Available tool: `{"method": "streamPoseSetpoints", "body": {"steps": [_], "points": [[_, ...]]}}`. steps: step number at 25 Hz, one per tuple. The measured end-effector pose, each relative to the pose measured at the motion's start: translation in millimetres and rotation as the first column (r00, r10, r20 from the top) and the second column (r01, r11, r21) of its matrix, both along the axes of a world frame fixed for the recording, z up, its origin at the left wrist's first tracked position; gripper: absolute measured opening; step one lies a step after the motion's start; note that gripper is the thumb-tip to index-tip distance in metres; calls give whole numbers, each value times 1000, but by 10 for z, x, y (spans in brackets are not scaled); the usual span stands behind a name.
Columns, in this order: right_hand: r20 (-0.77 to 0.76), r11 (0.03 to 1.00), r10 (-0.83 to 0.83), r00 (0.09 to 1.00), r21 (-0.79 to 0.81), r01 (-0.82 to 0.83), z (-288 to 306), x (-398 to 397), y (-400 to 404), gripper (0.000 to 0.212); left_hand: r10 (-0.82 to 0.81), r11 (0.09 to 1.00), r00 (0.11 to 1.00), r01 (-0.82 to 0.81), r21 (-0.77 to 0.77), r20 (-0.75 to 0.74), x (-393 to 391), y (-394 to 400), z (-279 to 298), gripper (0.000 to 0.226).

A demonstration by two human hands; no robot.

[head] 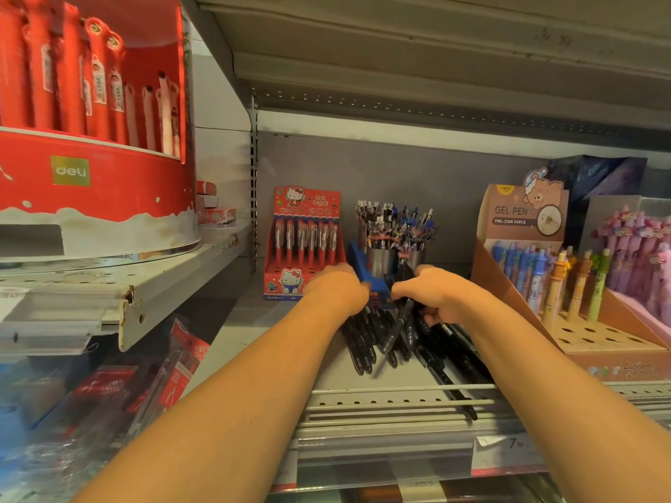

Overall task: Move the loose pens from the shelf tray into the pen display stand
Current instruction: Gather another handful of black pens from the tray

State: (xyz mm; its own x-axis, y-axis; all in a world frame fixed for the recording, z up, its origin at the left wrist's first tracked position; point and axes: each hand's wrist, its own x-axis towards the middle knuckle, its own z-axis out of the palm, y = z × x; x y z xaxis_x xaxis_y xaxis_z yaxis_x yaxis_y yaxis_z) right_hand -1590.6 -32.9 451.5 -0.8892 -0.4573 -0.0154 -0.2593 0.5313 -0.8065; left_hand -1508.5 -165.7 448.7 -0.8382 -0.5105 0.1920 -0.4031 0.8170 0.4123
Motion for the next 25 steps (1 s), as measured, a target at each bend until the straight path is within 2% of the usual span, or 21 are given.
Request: {"method": "streamPoseSetpoints", "body": {"steps": [1, 2, 3, 4, 5, 6, 7, 8, 11, 15, 20, 23, 25], "points": [[-17, 998, 26, 1000, -52, -27, 5, 37, -12, 18, -17, 986, 995, 33, 161, -98, -16, 28, 24, 58], [-48, 992, 65, 997, -108, -70, 11, 81, -31, 18, -13, 925, 978, 91, 369, -208, -29, 53, 53, 64], [-91, 979, 115, 989, -156, -128, 16, 131, -60, 19, 10, 791, 956, 172, 588, -293, -43, 71, 82, 71], [-144, 964, 165, 976, -187, -191, 12, 187, -87, 20, 19, 596, 943, 257, 761, -333, -31, 96, 112, 74], [-201, 947, 209, 957, -203, -249, 7, 246, -120, 23, 15, 398, 934, 321, 859, -356, -10, 112, 142, 74], [-252, 932, 240, 937, -210, -295, 1, 295, -151, 24, 21, 245, 929, 353, 903, -369, -2, 118, 157, 73], [-294, 921, 258, 920, -213, -327, -8, 326, -182, 27, 40, 158, 927, 363, 918, -374, -19, 117, 156, 73], [-324, 914, 268, 907, -211, -346, -14, 344, -207, 30, 66, 132, 925, 363, 922, -374, -46, 100, 152, 74], [-363, 908, 277, 889, -202, -366, -29, 347, -231, 37, 153, 211, 911, 347, 914, -382, -142, 74, 121, 78], [-428, 929, 239, 871, -161, -334, -46, 289, -237, 75, 276, 191, 852, 406, 894, -446, -230, 60, 94, 58], [-517, 906, 290, 805, -123, -406, -57, 248, -274, 62, 386, 49, 814, 451, 891, -433, -223, 32, 146, 49], [-591, 912, 251, 767, -121, -392, -51, 251, -295, 59, 425, -48, 795, 498, 866, -434, -189, 28, 183, 32], [-605, 915, 209, 769, -157, -372, -39, 251, -293, 63, 428, -54, 794, 500, 864, -432, -165, 35, 203, 34]]}}
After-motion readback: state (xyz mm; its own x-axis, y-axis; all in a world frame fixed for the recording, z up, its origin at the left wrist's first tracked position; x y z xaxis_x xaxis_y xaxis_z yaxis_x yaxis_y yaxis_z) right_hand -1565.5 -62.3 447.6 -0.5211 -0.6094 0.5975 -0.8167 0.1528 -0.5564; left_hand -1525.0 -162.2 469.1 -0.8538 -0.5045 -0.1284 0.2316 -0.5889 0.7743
